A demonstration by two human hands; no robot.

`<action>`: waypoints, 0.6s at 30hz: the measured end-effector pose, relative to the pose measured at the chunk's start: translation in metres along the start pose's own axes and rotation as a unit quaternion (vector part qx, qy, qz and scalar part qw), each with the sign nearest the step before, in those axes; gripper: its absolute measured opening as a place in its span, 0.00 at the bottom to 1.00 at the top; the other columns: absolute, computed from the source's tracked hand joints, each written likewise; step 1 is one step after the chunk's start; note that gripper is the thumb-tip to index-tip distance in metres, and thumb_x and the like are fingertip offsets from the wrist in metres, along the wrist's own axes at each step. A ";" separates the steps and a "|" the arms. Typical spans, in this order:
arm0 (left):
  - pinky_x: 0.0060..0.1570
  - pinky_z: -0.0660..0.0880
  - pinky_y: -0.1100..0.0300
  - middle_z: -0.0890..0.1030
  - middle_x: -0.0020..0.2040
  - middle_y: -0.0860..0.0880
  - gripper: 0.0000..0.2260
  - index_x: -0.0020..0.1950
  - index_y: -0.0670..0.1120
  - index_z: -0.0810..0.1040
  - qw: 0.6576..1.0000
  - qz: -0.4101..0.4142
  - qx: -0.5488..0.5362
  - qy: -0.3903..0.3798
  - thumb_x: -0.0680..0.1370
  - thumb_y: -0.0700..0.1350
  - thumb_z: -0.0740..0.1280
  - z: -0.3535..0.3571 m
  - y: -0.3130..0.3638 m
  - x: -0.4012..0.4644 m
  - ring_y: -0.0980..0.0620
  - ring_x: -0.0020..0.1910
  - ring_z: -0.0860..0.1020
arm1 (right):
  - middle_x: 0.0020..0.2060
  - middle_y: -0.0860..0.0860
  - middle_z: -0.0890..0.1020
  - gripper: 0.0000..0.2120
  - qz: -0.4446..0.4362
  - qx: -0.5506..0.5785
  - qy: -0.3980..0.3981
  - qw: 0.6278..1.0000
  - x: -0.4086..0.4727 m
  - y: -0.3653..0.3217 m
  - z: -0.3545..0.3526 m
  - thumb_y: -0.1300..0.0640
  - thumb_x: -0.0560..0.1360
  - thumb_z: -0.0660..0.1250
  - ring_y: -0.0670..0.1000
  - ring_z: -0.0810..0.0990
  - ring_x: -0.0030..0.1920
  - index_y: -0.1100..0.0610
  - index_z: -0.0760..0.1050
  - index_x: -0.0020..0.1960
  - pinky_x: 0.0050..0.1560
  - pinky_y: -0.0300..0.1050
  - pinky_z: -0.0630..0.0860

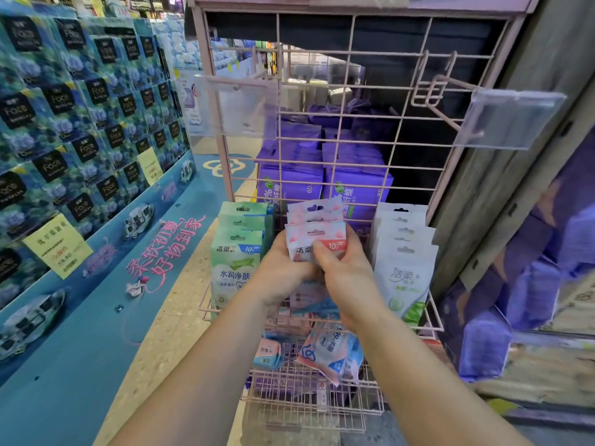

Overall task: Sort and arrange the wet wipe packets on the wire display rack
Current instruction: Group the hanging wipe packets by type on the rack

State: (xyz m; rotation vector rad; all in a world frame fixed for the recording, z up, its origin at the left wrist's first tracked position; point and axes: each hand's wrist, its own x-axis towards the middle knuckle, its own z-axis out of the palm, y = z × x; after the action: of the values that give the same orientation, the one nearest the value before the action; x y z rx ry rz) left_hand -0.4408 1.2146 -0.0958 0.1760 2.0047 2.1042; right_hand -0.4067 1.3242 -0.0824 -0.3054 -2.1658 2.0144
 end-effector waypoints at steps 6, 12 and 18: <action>0.56 0.77 0.41 0.83 0.55 0.46 0.32 0.65 0.50 0.72 0.999 -0.027 0.046 -0.007 0.62 0.35 0.70 0.000 -0.016 0.008 0.47 0.55 0.82 | 0.54 0.48 0.83 0.15 0.071 0.055 -0.039 0.995 -0.001 0.011 -0.001 0.53 0.76 0.67 0.43 0.80 0.52 0.47 0.73 0.62 0.48 0.39 0.75; 0.54 0.79 0.45 0.83 0.55 0.45 0.32 0.66 0.48 0.71 0.999 -0.034 0.024 -0.022 0.63 0.32 0.70 0.009 -0.003 0.013 0.47 0.54 0.82 | 0.54 0.49 0.83 0.28 0.082 0.028 0.007 0.996 0.008 0.014 0.004 0.55 0.67 0.71 0.49 0.81 0.53 0.45 0.68 0.65 0.54 0.49 0.79; 0.53 0.80 0.49 0.83 0.55 0.46 0.29 0.65 0.49 0.71 0.998 -0.024 0.057 -0.027 0.65 0.31 0.67 0.012 0.007 0.005 0.48 0.54 0.82 | 0.55 0.48 0.81 0.36 0.076 0.021 0.021 0.997 0.009 0.007 0.008 0.54 0.63 0.66 0.51 0.80 0.53 0.41 0.61 0.70 0.58 0.56 0.78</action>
State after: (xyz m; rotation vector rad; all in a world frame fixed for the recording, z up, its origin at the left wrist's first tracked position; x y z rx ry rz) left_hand -0.4429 1.2274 -0.0880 0.1999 2.0765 1.9370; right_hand -0.4171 1.3194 -0.0898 -0.5179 -2.1315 2.1076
